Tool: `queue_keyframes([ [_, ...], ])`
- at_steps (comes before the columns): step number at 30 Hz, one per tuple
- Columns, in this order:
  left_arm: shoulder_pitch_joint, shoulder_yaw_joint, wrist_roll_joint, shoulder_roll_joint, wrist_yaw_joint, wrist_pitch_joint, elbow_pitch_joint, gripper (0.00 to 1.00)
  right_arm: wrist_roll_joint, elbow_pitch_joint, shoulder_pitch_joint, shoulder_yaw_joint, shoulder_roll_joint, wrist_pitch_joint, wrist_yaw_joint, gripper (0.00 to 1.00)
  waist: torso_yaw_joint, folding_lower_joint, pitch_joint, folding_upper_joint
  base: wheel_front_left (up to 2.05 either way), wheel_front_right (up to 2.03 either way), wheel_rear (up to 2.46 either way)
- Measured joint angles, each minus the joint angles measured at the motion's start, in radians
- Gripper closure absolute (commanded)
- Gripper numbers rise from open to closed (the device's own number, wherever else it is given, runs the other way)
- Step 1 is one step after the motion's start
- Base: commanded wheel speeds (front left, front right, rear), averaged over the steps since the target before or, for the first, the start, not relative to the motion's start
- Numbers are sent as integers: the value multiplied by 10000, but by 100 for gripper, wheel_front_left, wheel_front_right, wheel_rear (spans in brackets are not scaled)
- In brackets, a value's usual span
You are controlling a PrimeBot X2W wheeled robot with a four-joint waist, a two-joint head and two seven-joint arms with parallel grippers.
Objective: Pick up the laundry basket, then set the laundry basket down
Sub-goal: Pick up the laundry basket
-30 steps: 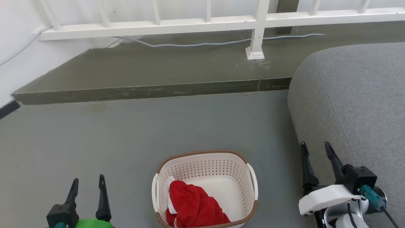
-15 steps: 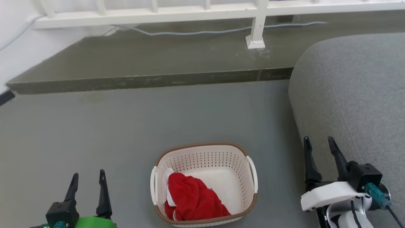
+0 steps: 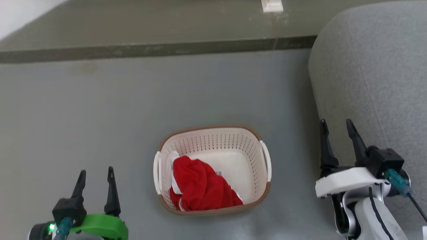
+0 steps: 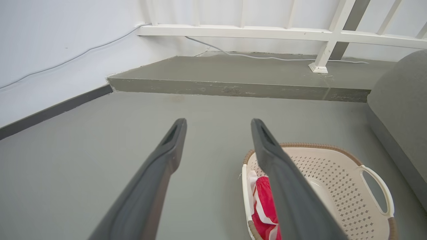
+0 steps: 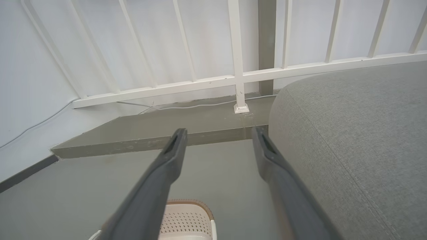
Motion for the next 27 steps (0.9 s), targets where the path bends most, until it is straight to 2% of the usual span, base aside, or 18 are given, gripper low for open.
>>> queue_keyframes([
  [13, -1593, -328, 0, -4, -222, 403, 1478, 0, 337, 1942, -1408, 213, -15, 0, 98, 0, -47, 1, 1792, 0, 0, 0, 0],
  [27, -3673, -633, 127, -19, -357, 769, 2842, 0, 790, 3386, -3569, 614, -79, 0, 138, 0, -95, 1, 3788, 0, 0, 0, 0],
])
